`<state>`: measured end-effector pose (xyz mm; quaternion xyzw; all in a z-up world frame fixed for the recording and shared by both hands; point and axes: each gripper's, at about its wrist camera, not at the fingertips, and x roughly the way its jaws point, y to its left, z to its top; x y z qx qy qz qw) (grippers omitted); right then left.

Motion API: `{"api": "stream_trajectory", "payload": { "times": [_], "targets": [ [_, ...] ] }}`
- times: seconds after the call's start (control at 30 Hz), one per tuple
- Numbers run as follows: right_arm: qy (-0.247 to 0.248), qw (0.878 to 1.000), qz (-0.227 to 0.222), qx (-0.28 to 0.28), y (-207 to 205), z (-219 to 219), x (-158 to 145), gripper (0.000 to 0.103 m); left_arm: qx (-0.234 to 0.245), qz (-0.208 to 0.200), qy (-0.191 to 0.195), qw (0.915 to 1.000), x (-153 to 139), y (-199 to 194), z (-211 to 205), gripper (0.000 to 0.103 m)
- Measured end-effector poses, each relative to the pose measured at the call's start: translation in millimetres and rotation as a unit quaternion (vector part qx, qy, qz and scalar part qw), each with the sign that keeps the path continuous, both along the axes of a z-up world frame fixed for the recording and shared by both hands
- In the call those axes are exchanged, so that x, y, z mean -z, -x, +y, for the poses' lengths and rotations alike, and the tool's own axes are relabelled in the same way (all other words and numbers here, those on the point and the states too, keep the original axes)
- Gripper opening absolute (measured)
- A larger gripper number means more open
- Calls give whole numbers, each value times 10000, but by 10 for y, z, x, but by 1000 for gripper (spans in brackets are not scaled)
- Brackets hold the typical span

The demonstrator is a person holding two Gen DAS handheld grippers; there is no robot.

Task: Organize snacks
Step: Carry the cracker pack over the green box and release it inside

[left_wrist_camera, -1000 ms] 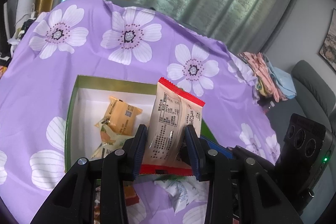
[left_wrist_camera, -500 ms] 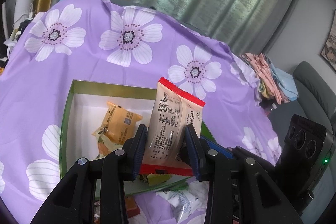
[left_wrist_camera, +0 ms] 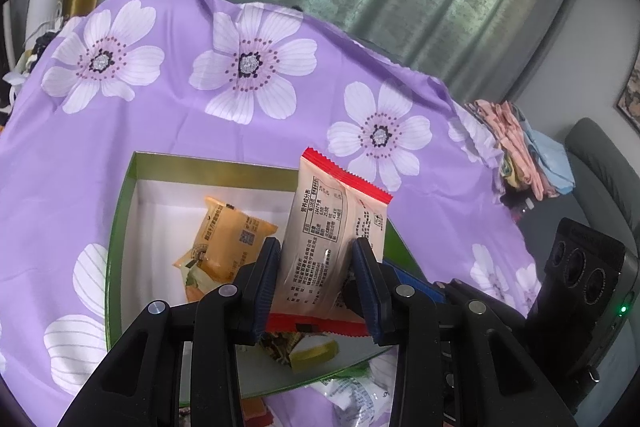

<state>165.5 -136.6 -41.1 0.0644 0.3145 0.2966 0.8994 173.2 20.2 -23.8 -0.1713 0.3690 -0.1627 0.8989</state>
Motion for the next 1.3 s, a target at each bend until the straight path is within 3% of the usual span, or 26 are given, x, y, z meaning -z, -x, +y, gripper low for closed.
{"api": "stream_trajectory", "payload": {
  "times": [1.3],
  "targets": [
    [221,9993,312,10,-153,37,141,32,16,282,-65,9996,207,-143,-26,37]
  ]
}}
